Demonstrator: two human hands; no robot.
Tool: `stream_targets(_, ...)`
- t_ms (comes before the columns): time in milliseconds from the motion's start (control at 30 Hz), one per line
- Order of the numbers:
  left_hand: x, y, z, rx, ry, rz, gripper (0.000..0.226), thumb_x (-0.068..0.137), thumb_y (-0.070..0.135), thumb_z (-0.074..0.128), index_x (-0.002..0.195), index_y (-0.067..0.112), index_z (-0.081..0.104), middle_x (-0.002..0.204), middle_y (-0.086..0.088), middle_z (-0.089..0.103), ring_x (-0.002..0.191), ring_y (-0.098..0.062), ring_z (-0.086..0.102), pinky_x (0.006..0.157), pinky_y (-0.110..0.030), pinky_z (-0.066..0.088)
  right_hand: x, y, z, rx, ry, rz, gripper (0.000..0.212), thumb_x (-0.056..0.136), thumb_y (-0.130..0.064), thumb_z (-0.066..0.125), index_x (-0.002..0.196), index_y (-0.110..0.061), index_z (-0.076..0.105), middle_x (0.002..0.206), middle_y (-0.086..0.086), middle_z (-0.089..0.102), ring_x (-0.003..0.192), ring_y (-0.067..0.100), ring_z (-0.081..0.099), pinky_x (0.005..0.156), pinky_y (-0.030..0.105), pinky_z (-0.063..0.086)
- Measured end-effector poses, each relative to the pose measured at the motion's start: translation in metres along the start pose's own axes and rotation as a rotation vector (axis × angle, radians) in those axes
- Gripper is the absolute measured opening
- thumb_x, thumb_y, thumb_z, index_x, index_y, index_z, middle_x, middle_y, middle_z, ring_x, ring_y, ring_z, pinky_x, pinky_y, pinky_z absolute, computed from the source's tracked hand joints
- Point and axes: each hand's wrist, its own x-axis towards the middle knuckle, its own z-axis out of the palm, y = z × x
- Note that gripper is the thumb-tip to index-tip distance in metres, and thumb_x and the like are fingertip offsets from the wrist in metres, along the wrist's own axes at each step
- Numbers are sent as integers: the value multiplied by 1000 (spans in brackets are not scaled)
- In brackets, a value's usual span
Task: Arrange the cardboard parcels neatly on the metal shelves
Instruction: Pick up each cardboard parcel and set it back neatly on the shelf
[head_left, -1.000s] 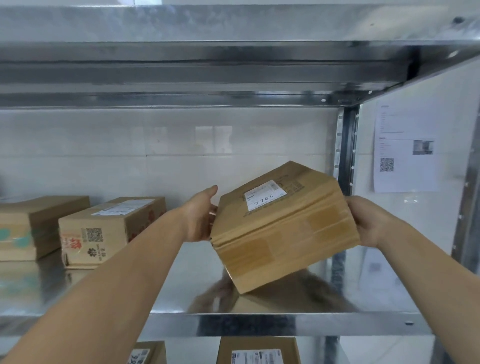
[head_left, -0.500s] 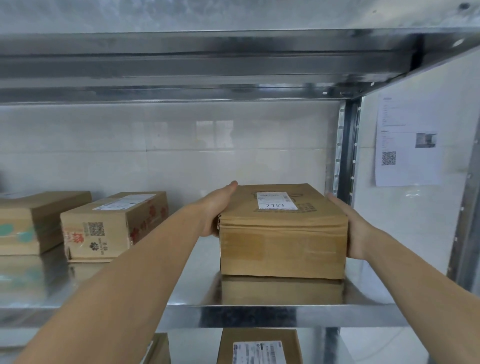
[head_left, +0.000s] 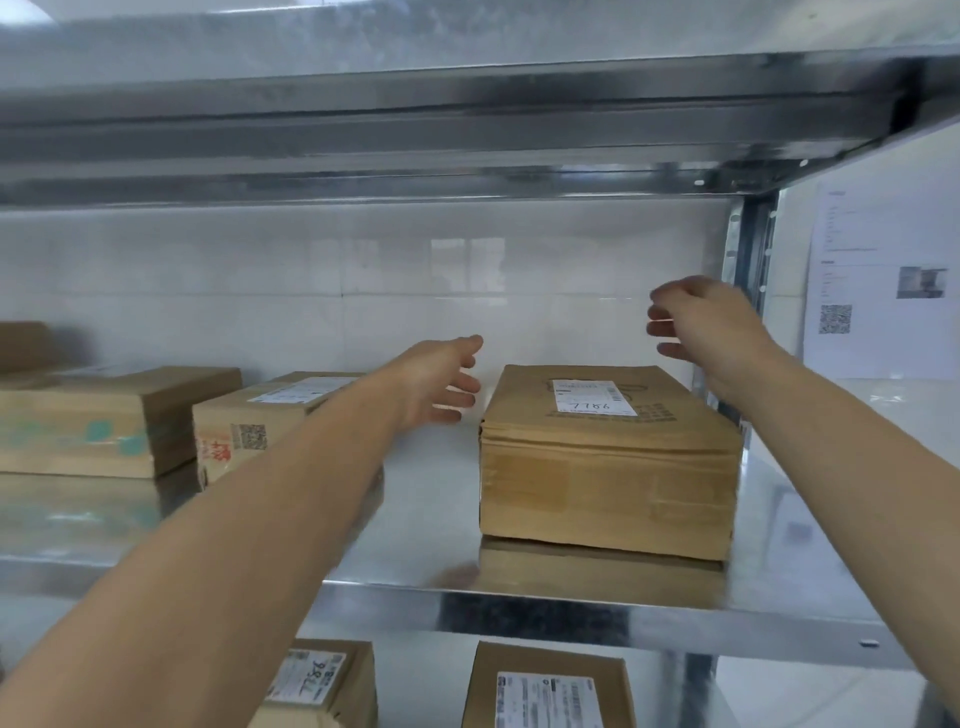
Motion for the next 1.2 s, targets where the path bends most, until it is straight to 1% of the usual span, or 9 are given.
stream_targets(67, -11, 4, -12, 3, 15, 46, 37, 102, 43, 55, 116, 10, 63, 101, -6, 72, 92, -22, 72, 88, -38, 54, -10, -24, 29, 33, -109, -75, 15, 102, -17, 53, 100, -15, 68, 94, 4, 71, 85, 17, 69, 77, 31, 59)
stream_targets(167, -35, 9, -33, 20, 49, 128, 25, 101, 35, 59, 107, 12, 65, 89, -4, 70, 77, -18, 70, 77, -32, 52, -32, -54, 78, 101, -293, -127, 17, 99, -14, 54, 89, -11, 68, 77, 5, 67, 68, 18, 61, 60, 29, 50)
stream_targets(367, -99, 0, -109, 21, 246, 222, 11, 99, 22, 61, 94, 13, 62, 75, -3, 62, 63, -17, 60, 60, -25, 45, -93, -92, 189, 217, -576, -162, 21, 97, -13, 54, 78, -13, 64, 66, 1, 62, 60, 17, 55, 51, 26, 43)
stream_targets(467, -140, -18, -166, 27, 415, 214, 10, 99, 18, 60, 91, 12, 62, 73, -3, 60, 61, -18, 56, 63, -29, 44, -137, -111, 249, 273, -718, -155, 22, 98, -13, 55, 78, -13, 64, 67, 2, 61, 58, 16, 54, 50, 25, 43)
stream_targets(633, -216, -57, -247, 47, 637, 145, 8, 98, 12, 58, 90, 11, 60, 69, -3, 56, 50, -12, 49, 51, -23, 35, -220, -146, 336, 408, -918, -96, 22, 99, -11, 53, 78, -12, 60, 63, 3, 55, 53, 15, 47, 46, 22, 37)
stream_targets(733, -271, -84, -297, 81, 757, 89, 8, 100, 13, 57, 95, 9, 62, 73, -4, 56, 51, -11, 49, 53, -24, 35, -283, -172, 387, 471, -1054, -89, 27, 100, -15, 54, 74, -14, 61, 63, 2, 57, 53, 15, 47, 47, 24, 38)
stream_targets(867, -339, -115, -351, 115, 892, -8, 15, 100, 17, 57, 88, 11, 64, 71, -2, 59, 54, -12, 51, 54, -25, 37, -363, -195, 440, 539, -1206, -55, 28, 102, -19, 54, 78, -13, 66, 69, 4, 62, 55, 14, 51, 49, 25, 40)
stream_targets(1100, -411, -167, -417, 147, 1007, -183, 14, 101, 16, 57, 88, 11, 61, 69, -1, 58, 52, -11, 50, 50, -21, 36, -461, -208, 510, 546, -1365, 29, 27, 99, -17, 55, 73, -14, 64, 63, 2, 59, 55, 16, 51, 49, 26, 41)
stream_targets(1200, -422, -188, -440, 149, 1044, -245, 13, 101, 16, 57, 89, 11, 63, 70, 0, 59, 51, -10, 52, 48, -20, 38, -482, -205, 535, 550, -1408, 96, 24, 100, -13, 53, 79, -12, 63, 65, 3, 59, 53, 14, 50, 47, 23, 41)
